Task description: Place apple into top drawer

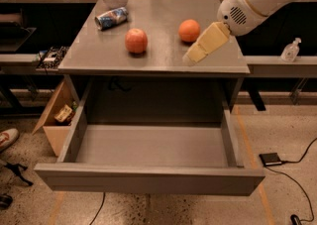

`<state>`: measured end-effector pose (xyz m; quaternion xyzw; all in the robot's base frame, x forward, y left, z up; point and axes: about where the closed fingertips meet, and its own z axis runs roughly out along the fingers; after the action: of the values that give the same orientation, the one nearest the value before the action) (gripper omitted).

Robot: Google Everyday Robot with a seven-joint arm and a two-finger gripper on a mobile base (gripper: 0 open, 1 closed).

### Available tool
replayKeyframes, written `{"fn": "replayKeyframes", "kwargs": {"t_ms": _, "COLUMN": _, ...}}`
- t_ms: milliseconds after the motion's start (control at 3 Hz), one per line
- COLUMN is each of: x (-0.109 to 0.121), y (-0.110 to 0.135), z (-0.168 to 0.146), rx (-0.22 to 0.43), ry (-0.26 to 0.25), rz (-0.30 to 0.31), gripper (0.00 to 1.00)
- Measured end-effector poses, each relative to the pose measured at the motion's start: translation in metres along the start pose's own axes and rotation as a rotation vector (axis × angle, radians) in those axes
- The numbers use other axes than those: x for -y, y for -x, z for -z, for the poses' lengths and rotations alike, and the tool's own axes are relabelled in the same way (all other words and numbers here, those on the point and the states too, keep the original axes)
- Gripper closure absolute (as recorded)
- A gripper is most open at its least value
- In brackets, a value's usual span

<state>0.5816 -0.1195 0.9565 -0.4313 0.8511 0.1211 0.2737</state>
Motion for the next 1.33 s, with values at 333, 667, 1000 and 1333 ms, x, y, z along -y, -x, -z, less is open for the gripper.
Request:
{"fn": "replayKeyframes", "kwargs": {"t_ms": 333, "x": -0.004, "y": 0.006, "z": -0.015, "rx": 0.016, "ry": 0.004, "rz": -0.003, "gripper": 0.00}}
{"fn": "replayKeyframes", "kwargs": {"t_ms": 667, "x": -0.014, "y": 0.028, "z": -0.056, "rx": 0.051, "ry": 0.030, "rz": 0.007, "gripper": 0.00}}
{"fn": "replayKeyframes", "kwargs": {"t_ms": 1000, "x": -0.020, "y": 0.053, "z": -0.096, "rx": 0.096, "ry": 0.015, "rz": -0.001, "gripper": 0.00}}
{"fn": "replayKeyframes", "kwargs": {"t_ms": 1333, "x": -0.016, "y": 0.084, "z": -0.149, "rx": 0.151, "ry": -0.027, "rz": -0.034, "gripper": 0.00}}
